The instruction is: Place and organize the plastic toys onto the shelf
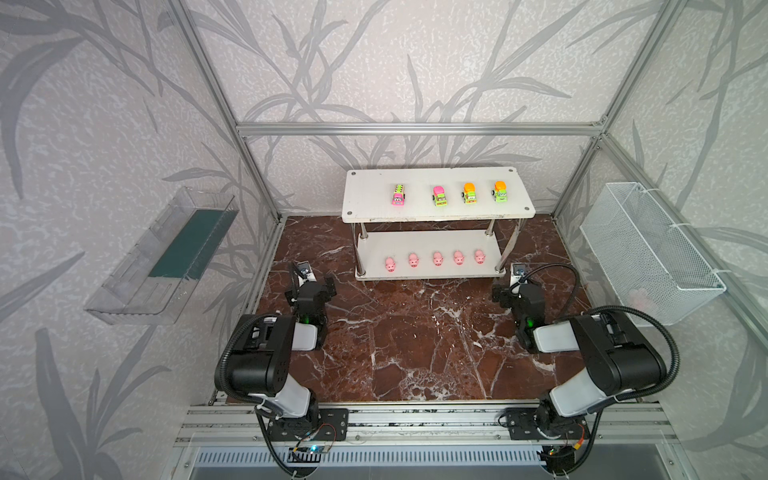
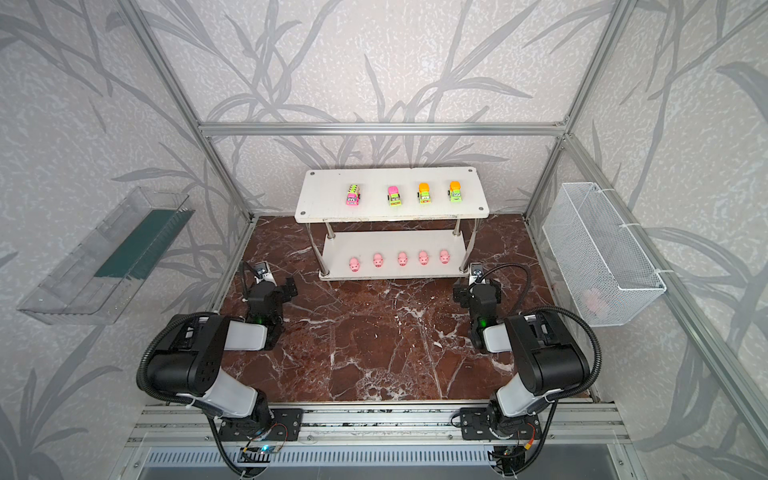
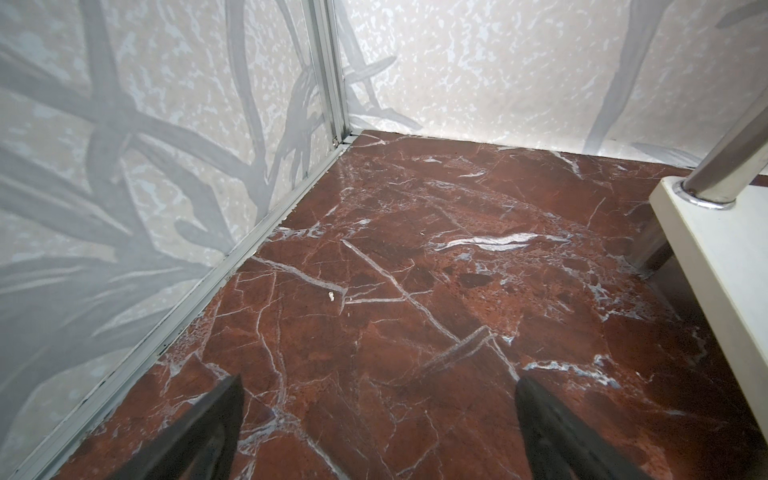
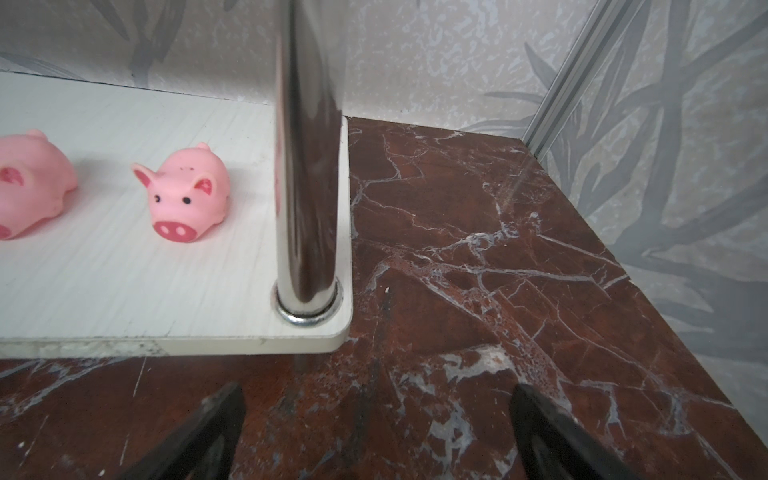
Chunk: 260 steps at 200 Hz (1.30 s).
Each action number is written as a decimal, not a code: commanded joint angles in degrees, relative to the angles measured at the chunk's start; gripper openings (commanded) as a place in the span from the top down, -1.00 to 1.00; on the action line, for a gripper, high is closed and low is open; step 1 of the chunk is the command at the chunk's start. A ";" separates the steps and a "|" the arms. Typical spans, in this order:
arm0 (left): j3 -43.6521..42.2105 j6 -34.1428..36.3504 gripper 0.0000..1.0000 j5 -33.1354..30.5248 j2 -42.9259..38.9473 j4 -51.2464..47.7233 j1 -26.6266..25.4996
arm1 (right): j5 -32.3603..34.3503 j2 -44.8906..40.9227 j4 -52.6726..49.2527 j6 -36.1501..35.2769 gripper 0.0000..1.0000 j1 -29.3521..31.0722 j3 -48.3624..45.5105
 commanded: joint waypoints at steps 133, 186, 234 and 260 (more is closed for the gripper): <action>-0.93 1.13 -0.99 -0.94 0.53 3.17 -0.19 | 0.91 0.40 2.07 -0.11 -0.98 -0.01 0.98; 0.08 1.37 -0.99 -0.98 0.53 1.32 -0.36 | 0.91 0.42 2.16 -0.18 -0.98 -0.01 0.97; 0.08 1.74 -0.98 0.09 0.53 1.43 -0.45 | -0.97 0.49 2.03 -1.00 -0.98 0.12 1.06; 0.16 1.57 -0.99 -0.55 0.51 1.12 -0.48 | 0.45 0.45 2.08 -0.40 -0.98 -0.01 1.06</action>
